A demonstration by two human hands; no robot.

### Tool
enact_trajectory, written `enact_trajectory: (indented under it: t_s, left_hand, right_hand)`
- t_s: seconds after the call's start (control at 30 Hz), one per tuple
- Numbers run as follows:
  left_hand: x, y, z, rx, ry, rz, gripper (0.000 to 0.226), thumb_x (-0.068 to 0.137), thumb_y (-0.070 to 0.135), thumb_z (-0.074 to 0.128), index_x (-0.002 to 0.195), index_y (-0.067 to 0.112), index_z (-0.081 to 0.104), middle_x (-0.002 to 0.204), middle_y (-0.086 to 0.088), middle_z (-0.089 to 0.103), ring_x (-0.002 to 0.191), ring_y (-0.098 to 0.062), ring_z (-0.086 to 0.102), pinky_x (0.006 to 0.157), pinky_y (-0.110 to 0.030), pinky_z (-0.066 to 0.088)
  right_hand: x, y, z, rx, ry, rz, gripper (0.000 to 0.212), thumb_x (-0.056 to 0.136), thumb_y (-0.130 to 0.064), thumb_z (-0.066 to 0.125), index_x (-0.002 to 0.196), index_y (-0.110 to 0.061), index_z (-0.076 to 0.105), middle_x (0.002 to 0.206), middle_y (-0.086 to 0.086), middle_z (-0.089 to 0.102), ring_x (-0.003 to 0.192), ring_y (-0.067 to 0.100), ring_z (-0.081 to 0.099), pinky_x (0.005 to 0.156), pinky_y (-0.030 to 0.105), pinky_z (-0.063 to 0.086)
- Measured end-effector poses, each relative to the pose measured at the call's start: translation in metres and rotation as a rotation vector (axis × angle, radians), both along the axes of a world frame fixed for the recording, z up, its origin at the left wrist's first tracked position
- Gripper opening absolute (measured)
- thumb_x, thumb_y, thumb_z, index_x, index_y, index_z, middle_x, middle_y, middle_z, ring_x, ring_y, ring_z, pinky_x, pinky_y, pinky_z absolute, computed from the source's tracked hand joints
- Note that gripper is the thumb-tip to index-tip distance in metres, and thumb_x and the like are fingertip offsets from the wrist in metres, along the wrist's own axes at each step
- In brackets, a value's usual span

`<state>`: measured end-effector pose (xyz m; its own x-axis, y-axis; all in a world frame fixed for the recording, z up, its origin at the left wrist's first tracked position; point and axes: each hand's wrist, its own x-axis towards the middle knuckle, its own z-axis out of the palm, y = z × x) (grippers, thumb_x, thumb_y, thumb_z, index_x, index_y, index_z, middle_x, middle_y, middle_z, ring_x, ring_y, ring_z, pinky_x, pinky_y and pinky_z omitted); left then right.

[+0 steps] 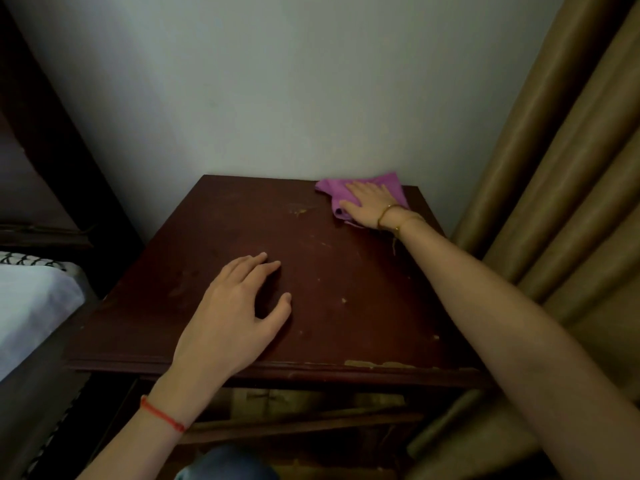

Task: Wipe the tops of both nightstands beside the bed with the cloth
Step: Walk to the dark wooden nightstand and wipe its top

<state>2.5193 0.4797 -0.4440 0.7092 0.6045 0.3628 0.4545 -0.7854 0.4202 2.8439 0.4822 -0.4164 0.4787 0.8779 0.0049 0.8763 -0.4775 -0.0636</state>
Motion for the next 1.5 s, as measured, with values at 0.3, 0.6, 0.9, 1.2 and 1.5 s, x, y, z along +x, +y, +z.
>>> enact_trajectory:
  t_s: [0.3,0.6,0.9,1.2,1.5]
  left_hand:
    - [0.0,0.0,-0.001,-0.005,-0.013,-0.006,0.056,0.089,0.056,0.048,0.138,0.03,0.05,0.147,0.013,0.043,0.14,-0.004,0.028,0.115,-0.026,0.024]
    - [0.001,0.001,-0.001,-0.01,-0.007,-0.009,0.059,0.087,0.059,0.044,0.139,0.031,0.049,0.147,0.013,0.042,0.14,-0.005,0.027,0.117,-0.03,0.026]
    - [0.001,0.003,-0.002,0.009,-0.014,-0.014,0.062,0.084,0.059,0.043,0.136,0.027,0.053,0.143,0.009,0.047,0.137,-0.008,0.033,0.115,-0.034,0.031]
    - [0.001,0.001,0.0,0.028,-0.019,-0.008,0.052,0.09,0.047,0.056,0.136,0.024,0.054,0.143,0.006,0.048,0.136,-0.01,0.035,0.113,-0.029,0.029]
    - [-0.001,-0.002,0.002,0.004,0.002,0.004,0.053,0.091,0.048,0.054,0.138,0.024,0.052,0.147,0.004,0.045,0.139,-0.013,0.03,0.115,-0.031,0.025]
  right_hand:
    - [0.052,-0.033,0.003,0.027,-0.015,-0.163,0.063,0.096,-0.05,0.032,0.15,-0.019,0.021,0.157,0.006,0.022,0.142,0.025,0.023,0.115,0.039,0.016]
    - [0.051,-0.043,0.004,0.029,-0.003,-0.131,0.063,0.097,-0.05,0.034,0.15,-0.019,0.021,0.156,0.006,0.022,0.143,0.025,0.022,0.116,0.037,0.016]
    - [-0.021,-0.044,-0.005,0.027,-0.015,0.206,0.061,0.098,-0.052,0.028,0.151,-0.023,0.016,0.158,-0.002,0.016,0.145,0.018,0.015,0.119,0.038,0.007]
    - [-0.053,-0.084,-0.005,0.014,0.011,0.226,0.062,0.097,-0.053,0.025,0.151,-0.026,0.011,0.159,-0.004,0.009,0.146,0.015,0.009,0.117,0.035,0.001]
    - [-0.049,-0.125,-0.001,-0.017,0.006,0.072,0.063,0.098,-0.053,0.026,0.152,-0.025,0.011,0.159,-0.002,0.01,0.146,0.018,0.009,0.119,0.037,0.002]
